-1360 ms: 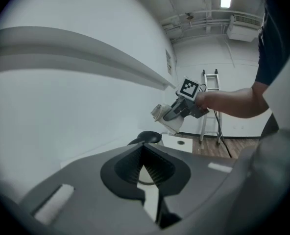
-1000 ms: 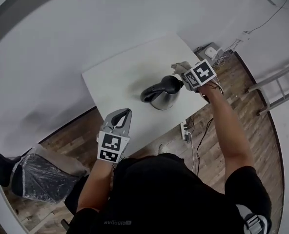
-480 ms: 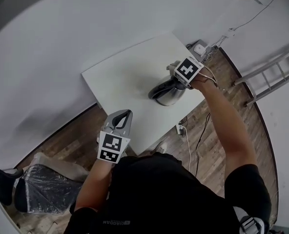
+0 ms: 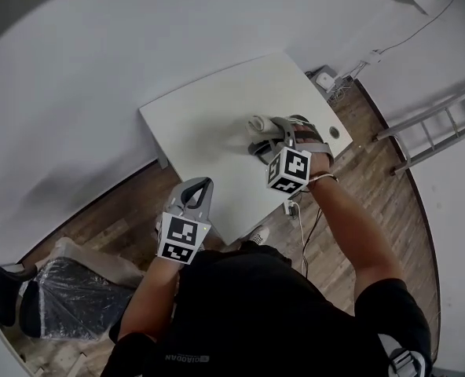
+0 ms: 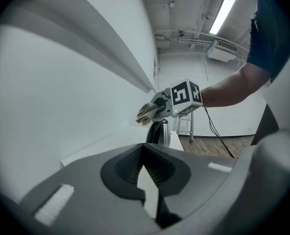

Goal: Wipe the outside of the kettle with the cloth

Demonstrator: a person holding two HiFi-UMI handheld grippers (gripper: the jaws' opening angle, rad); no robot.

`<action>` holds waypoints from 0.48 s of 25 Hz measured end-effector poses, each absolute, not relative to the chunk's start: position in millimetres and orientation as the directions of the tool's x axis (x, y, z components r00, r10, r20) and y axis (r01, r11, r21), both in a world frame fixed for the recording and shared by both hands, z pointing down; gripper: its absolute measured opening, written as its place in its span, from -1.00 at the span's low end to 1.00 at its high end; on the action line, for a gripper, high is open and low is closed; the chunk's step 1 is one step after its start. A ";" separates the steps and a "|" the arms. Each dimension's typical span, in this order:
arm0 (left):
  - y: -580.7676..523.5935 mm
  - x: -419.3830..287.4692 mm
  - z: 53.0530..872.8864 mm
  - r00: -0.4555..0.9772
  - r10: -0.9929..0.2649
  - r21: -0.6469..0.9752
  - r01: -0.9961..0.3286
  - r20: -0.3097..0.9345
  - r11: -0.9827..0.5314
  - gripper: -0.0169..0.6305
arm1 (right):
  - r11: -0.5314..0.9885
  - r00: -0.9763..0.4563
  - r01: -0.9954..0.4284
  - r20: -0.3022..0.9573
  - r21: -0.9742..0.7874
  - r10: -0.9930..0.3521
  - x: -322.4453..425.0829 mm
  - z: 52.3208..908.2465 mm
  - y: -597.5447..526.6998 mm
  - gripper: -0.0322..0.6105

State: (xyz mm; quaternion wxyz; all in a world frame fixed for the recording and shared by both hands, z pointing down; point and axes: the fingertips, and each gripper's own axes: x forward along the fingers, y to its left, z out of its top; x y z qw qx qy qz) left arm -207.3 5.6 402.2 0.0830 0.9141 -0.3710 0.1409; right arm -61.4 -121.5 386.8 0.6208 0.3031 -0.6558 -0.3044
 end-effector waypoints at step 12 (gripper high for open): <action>24.8 -215.6 434.4 0.643 -0.665 0.098 -0.743 0.380 -0.662 -0.93 | 0.547 -0.290 -0.267 0.475 0.794 -0.831 -123.3 434.5 -87.9 -0.61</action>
